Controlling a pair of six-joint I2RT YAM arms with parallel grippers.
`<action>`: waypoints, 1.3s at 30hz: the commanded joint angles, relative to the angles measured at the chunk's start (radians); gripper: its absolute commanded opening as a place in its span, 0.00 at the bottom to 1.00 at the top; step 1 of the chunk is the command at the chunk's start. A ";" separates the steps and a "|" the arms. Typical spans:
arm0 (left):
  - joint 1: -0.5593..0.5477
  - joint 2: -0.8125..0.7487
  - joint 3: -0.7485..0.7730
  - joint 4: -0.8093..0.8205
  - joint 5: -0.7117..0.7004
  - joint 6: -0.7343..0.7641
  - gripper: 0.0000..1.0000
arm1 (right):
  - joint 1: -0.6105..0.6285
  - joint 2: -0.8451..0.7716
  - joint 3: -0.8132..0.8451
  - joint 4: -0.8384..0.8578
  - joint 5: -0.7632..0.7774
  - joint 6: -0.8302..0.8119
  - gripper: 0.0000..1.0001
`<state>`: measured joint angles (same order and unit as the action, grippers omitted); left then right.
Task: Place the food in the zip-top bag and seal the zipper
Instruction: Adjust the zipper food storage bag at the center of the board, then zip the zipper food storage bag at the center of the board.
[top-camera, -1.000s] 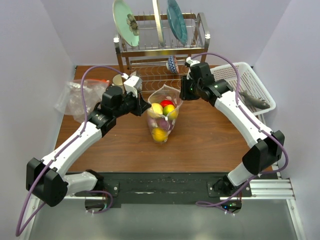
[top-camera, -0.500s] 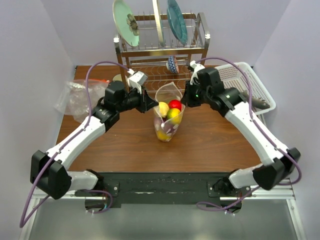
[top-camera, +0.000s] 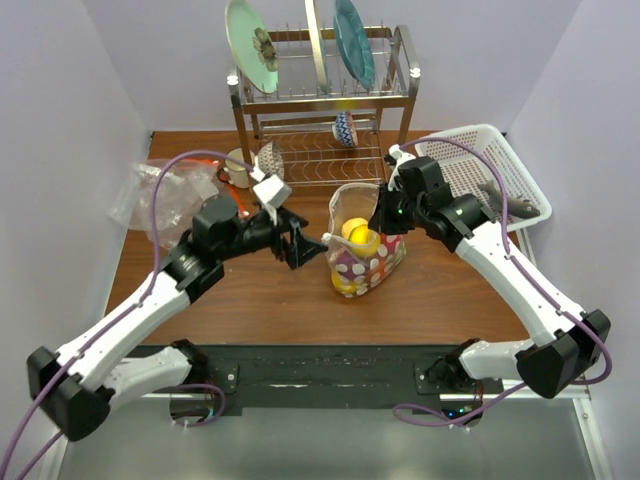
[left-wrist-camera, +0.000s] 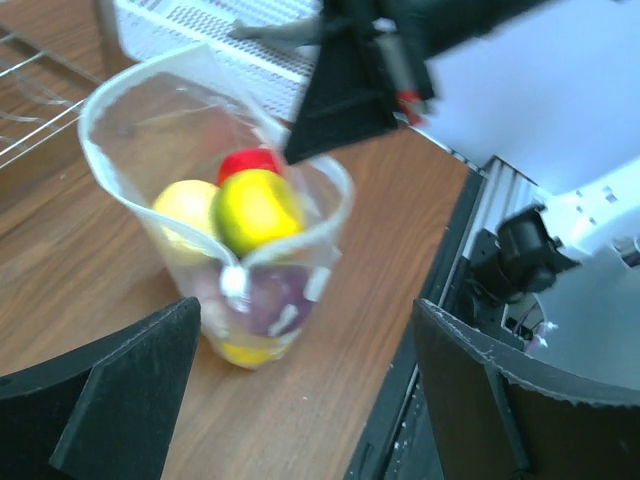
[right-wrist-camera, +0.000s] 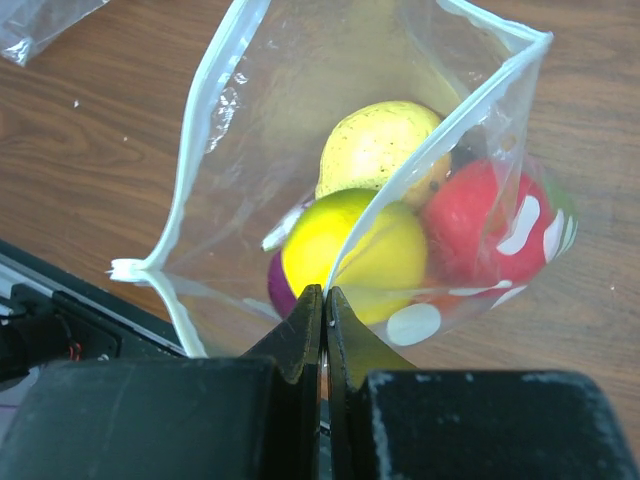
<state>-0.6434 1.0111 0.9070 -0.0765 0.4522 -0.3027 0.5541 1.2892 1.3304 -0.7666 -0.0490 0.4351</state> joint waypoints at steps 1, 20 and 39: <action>-0.088 -0.130 -0.139 0.061 -0.087 0.033 0.90 | 0.001 -0.005 -0.007 0.049 0.012 0.025 0.00; -0.137 -0.075 -0.562 0.865 -0.300 -0.059 0.62 | 0.003 -0.045 -0.013 0.047 0.014 0.001 0.00; -0.137 0.106 -0.465 0.937 -0.316 -0.059 0.49 | 0.001 -0.065 -0.039 0.056 0.001 0.001 0.00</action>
<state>-0.7757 1.0985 0.3874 0.7673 0.1467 -0.3588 0.5545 1.2648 1.2999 -0.7387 -0.0437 0.4442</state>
